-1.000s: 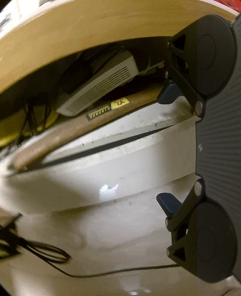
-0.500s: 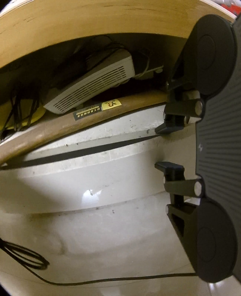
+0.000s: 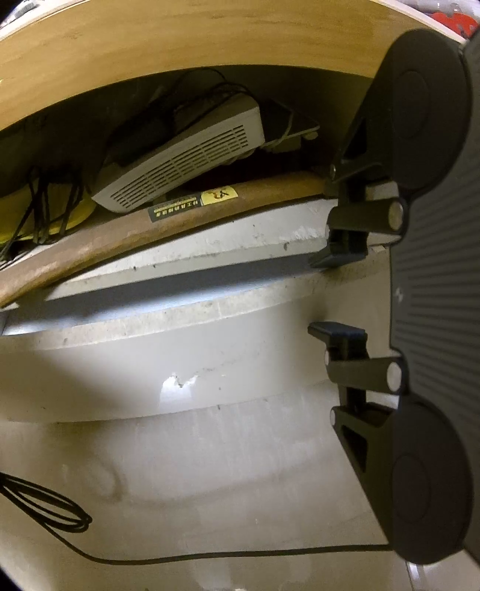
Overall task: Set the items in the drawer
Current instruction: 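Roll both grippers and close them on the drawer front edge, then pull the white drawer outward with both grippers, then open both grippers and back away from the opened drawer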
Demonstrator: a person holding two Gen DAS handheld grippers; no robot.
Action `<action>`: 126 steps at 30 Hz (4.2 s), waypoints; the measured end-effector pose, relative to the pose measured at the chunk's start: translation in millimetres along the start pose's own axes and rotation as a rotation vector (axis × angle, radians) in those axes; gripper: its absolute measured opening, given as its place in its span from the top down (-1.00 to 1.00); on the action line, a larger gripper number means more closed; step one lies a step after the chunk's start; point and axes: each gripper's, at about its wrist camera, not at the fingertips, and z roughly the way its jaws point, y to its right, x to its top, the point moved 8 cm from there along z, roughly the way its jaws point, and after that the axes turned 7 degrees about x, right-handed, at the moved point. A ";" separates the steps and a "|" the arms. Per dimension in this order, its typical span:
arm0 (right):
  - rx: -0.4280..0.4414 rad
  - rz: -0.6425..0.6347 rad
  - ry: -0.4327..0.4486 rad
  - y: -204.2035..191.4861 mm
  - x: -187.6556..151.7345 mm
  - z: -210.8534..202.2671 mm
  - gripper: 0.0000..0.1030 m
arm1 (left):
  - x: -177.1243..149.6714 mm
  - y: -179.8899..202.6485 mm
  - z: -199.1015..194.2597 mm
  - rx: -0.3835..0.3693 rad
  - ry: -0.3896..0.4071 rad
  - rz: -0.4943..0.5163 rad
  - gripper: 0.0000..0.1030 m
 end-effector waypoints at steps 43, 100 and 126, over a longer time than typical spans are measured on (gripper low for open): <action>0.269 -0.020 -0.054 -78.2 -29.7 -78.9 0.46 | -28.8 65.8 -95.4 -0.241 -0.081 0.064 0.45; 0.462 0.881 -0.058 -47.7 -36.8 -12.5 -0.99 | -18.5 34.5 -117.0 -0.386 -0.369 -0.843 -0.75; 0.428 1.132 -0.091 -53.3 -47.5 -71.2 -0.99 | -32.1 12.6 -124.4 -0.363 -0.291 -1.144 -0.75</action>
